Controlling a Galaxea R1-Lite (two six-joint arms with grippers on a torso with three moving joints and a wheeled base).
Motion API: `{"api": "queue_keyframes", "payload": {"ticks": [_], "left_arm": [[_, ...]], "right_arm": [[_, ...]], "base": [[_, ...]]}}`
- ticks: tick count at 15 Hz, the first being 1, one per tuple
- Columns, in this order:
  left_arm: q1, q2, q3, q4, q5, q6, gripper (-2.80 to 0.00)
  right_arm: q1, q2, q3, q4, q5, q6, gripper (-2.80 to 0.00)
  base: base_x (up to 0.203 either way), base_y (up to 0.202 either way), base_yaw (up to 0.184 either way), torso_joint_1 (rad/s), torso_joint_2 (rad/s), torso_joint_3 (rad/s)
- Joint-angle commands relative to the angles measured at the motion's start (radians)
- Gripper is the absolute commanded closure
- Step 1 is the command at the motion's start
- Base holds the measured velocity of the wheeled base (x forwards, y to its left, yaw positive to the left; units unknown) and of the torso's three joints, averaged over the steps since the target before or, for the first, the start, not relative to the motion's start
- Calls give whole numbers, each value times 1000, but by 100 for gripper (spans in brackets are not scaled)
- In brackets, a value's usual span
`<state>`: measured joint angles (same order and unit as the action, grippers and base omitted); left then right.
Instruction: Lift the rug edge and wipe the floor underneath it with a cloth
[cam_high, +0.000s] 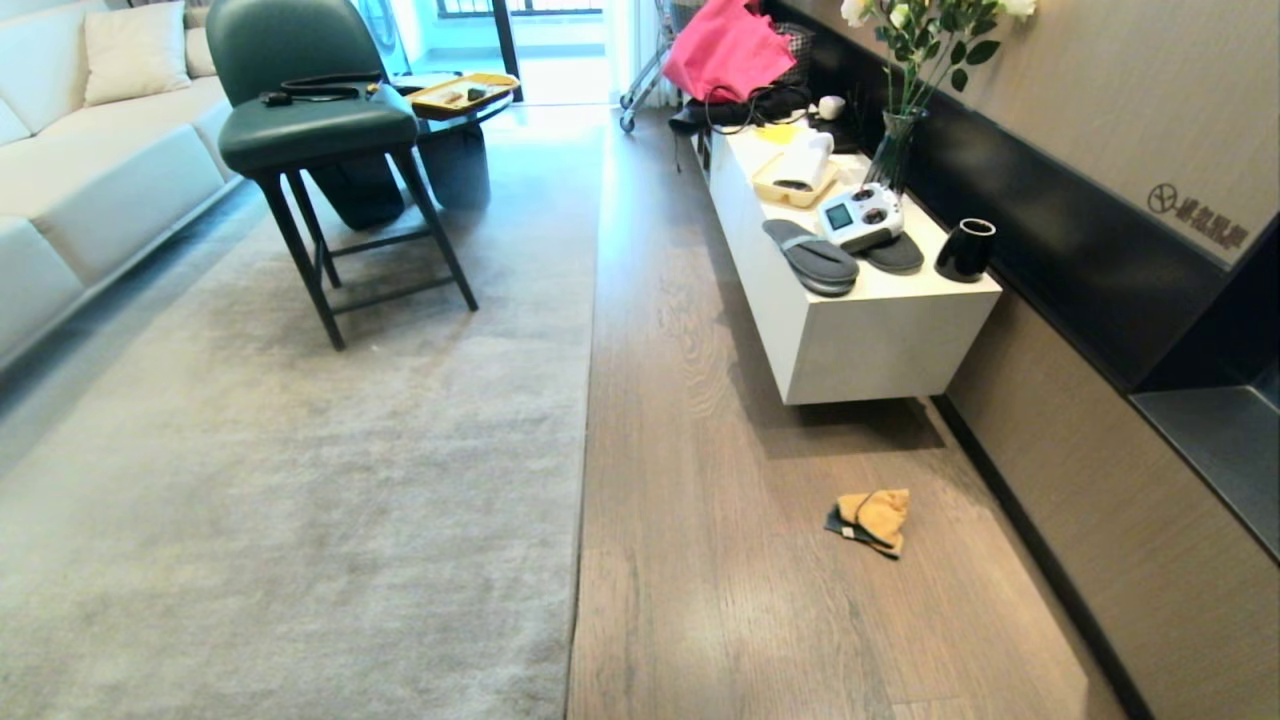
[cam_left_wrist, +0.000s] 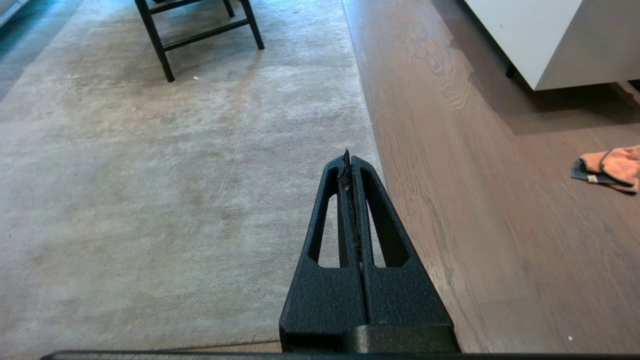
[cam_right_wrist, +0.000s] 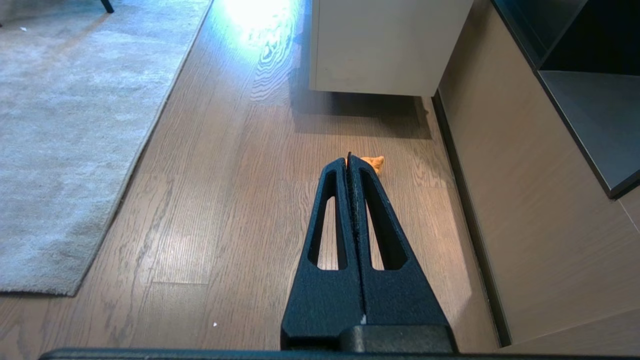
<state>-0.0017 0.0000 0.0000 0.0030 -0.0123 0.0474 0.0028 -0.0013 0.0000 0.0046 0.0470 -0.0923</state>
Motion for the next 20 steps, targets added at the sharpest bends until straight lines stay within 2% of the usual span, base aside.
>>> {"api": "queue_keyframes", "payload": {"ticks": [1,20], "left_arm": [[0,0,0,0,0,0,0],[0,0,0,0,0,0,0]], "right_arm": [[0,1,0,0,1,-1,0],[0,1,0,0,1,-1,0]], "base": [[0,0,0,0,0,0],[0,0,0,1,0,15]]}}
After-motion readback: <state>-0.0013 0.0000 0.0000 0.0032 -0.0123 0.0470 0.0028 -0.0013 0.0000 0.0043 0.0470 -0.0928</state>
